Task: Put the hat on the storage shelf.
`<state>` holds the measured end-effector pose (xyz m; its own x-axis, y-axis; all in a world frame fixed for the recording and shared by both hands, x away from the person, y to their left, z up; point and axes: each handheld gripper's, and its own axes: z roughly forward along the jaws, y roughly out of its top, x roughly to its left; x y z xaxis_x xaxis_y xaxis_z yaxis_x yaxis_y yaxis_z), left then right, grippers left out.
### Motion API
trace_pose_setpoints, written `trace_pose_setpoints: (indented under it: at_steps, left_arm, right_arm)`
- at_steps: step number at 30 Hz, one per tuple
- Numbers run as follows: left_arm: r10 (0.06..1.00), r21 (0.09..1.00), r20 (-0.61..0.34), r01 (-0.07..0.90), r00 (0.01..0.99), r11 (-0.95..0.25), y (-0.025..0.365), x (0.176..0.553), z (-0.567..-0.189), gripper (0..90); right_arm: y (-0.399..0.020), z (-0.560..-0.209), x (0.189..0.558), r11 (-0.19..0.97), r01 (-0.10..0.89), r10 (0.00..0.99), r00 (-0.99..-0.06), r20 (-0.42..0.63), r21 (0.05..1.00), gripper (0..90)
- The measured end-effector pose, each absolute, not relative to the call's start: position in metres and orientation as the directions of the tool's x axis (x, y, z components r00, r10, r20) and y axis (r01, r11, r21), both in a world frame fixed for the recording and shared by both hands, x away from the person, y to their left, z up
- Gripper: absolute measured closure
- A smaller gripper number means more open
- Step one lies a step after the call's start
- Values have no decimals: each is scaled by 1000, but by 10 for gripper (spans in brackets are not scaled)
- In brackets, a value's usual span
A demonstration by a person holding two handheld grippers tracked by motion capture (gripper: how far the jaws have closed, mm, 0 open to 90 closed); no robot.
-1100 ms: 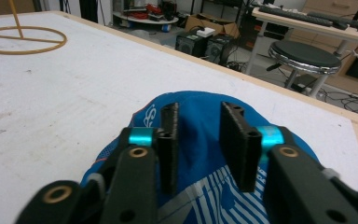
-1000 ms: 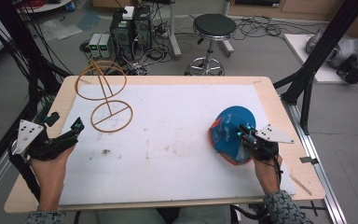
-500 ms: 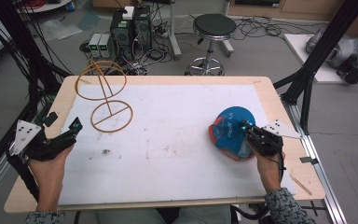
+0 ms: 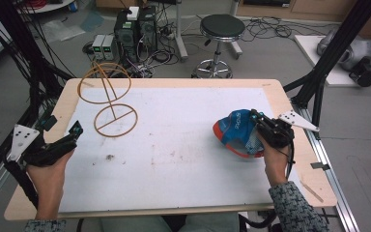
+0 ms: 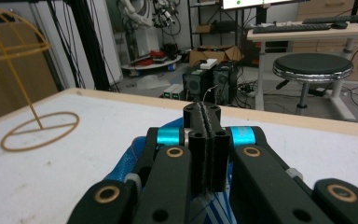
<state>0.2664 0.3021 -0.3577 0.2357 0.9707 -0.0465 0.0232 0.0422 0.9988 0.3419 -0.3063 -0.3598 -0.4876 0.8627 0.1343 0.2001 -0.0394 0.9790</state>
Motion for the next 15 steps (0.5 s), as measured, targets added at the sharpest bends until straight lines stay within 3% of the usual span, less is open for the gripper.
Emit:
trace_pose_setpoints:
  at_steps: [15]
  left_arm:
    - [972,1000,-27,14,234,24,304,265,-354,198]
  right_arm:
    - [-272,-331,363,-102,161,833,-526,173,982,900]
